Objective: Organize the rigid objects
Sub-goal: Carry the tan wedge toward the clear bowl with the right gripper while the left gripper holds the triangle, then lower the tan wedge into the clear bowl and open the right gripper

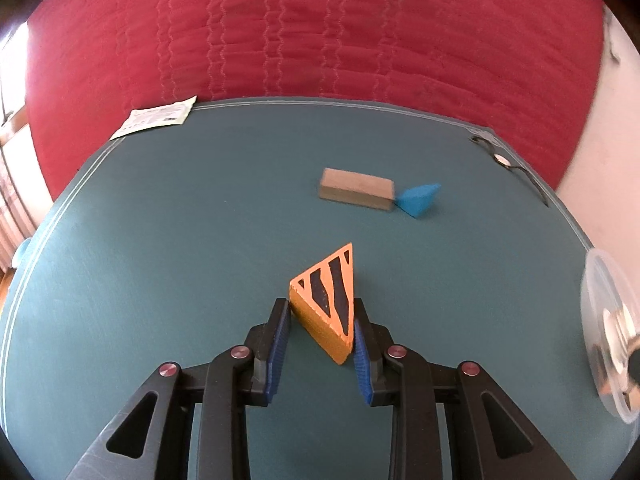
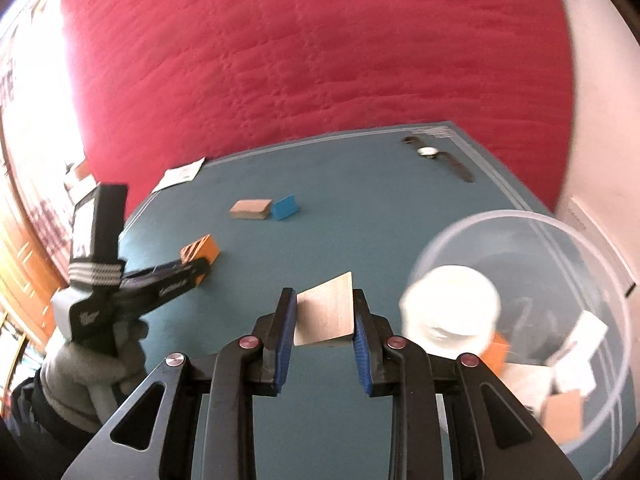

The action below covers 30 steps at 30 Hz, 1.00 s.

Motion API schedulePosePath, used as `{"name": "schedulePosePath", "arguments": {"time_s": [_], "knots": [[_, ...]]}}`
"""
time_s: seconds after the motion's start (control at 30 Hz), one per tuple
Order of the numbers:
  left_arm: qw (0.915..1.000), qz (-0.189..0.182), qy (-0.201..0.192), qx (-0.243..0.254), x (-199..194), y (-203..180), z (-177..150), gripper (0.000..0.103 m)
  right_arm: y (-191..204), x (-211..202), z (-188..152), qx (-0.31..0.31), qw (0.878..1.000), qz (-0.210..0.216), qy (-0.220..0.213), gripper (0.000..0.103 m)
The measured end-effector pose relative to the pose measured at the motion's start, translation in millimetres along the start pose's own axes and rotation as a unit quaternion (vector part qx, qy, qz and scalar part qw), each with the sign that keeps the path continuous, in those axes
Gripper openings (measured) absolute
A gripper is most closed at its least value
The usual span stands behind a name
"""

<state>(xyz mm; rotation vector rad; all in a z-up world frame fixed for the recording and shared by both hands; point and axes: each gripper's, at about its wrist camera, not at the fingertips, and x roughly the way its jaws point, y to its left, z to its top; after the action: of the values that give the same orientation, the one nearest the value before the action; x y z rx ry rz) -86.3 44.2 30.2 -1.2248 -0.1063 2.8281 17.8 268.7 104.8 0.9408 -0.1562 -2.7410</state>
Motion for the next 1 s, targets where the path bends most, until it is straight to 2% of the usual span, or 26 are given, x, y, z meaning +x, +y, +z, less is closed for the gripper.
{"name": "schedulePosePath", "arguments": {"time_s": [0.23,0.6,0.8,1.0], "knots": [[0.9996,-0.014,0.0,0.025,-8.9,-20.3,-11.6,0.031,-41.9,-24.8,-4.2,0.033,0.998,-0.041,-0.018,0.027],[0.9978,-0.039,0.008,0.054,-18.8,-47.1,-31.7,0.031,-100.5,-37.2,-13.5,0.082,0.992,-0.099,-0.02,0.027],[0.9957,-0.062,0.017,0.067,-24.7,-65.7,-40.2,0.031,-122.0,-37.0,-18.0,0.092,0.989,-0.114,-0.012,0.028],[0.994,-0.075,0.018,0.078,-30.2,-83.7,-44.6,0.031,-120.3,-37.0,-21.4,0.079,0.992,-0.1,-0.007,0.028]]}}
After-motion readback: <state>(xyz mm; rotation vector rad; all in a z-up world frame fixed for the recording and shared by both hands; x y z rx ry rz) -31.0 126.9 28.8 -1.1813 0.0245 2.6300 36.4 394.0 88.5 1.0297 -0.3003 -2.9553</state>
